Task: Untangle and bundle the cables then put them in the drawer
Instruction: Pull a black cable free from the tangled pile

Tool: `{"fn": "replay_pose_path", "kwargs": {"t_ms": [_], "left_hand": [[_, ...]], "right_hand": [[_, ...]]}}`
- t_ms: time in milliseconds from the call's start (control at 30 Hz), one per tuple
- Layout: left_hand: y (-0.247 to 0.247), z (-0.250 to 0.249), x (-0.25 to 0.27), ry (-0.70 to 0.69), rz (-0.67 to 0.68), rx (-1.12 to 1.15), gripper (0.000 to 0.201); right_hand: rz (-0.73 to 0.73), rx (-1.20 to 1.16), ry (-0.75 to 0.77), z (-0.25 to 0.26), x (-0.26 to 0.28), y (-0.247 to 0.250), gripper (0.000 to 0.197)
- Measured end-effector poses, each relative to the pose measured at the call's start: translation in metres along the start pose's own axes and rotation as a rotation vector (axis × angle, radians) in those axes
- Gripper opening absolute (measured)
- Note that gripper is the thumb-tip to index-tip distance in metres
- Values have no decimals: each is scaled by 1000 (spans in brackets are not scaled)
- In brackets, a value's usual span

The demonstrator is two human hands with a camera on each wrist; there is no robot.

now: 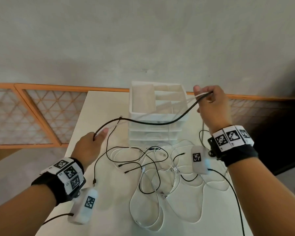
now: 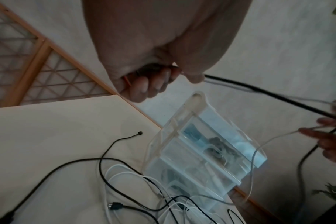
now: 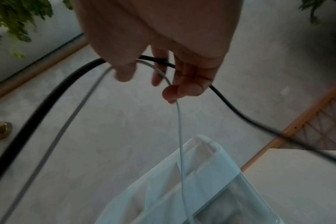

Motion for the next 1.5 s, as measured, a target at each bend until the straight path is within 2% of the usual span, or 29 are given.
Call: {"fn": "replay_pose_path", "kwargs": {"t_ms": [67,100,133,233,267,300,400,500,567,667,733,833,900,967,1000,1133,1233,1267,1333,1400,1433,1500], "left_hand": [[3,5,-5,38,-79,18,62],[3,6,-7,59,-104,31,63],[4,10,-9,86,-126,62,65],[2,17,-15,158,-141,150,67],[1,17,-16,162,-131,137,65],[-3,15,-16,154,-112,101,63],[-19,3,-13,75,-12,-46,60],[-39,-10,-9,21,92,-124,56],[-51,-13,-8,12,146,-130,52],[-65,-14,-6,-5,224,-115,52],[-70,-15,-5,-5,262,-133,54],[-70,-17,-8,15,257,-176,60],[-65,-19,-10,60,242,-165,72],[-59,-19,-12,105,227,-101,81],[-57,-20,-12,113,215,-70,80],[-53,-25,-12,39,179,-9,51],[-50,-24,-13,2,161,23,45],[-48,-22,-13,-8,152,26,44],[-46,-17,-13,-14,144,29,43],[-44,-15,-12,-18,148,42,41],[-42,-15,-12,-28,152,53,40],[-39,-19,-10,-54,167,73,37]], "right_hand": [[-16,-55,84,5,1,-1,37],[3,-76,40,1,-1,-3,41],[32,-89,-63,-9,-4,-10,48],[134,-111,-506,-52,-6,-22,62],[144,-131,-586,-59,-6,-23,61],[131,-138,-596,-60,-10,-21,59],[9,-249,-377,-37,-34,-10,56],[-93,-434,-134,1,-55,5,37],[-175,-316,35,29,-68,19,24],[-148,-190,162,57,-81,20,28],[-51,-207,98,56,-88,10,36],[46,-239,-128,35,-94,-4,55],[50,-267,-215,20,-93,-6,56],[59,-302,-222,13,-94,-7,52],[62,-331,-208,11,-95,-7,48],[72,-463,-171,5,-102,-4,30],[180,-559,-248,-13,-96,-4,46],[215,-544,-280,-25,-93,-6,52],[297,-371,-317,-55,-79,-11,58],[405,-79,-367,-95,-58,-15,45],[472,71,-403,-114,-48,-16,44],[580,300,-432,-138,-28,-15,61]]}}
Point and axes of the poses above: each hand's wrist, its own x-axis away from the middle knuckle, its own y-axis out of the back of the hand, z = x × y, the point moved 5 cm from there along -x, towards the middle knuckle, and after that the axes turned 9 degrees about x, right-handed, at the moved point
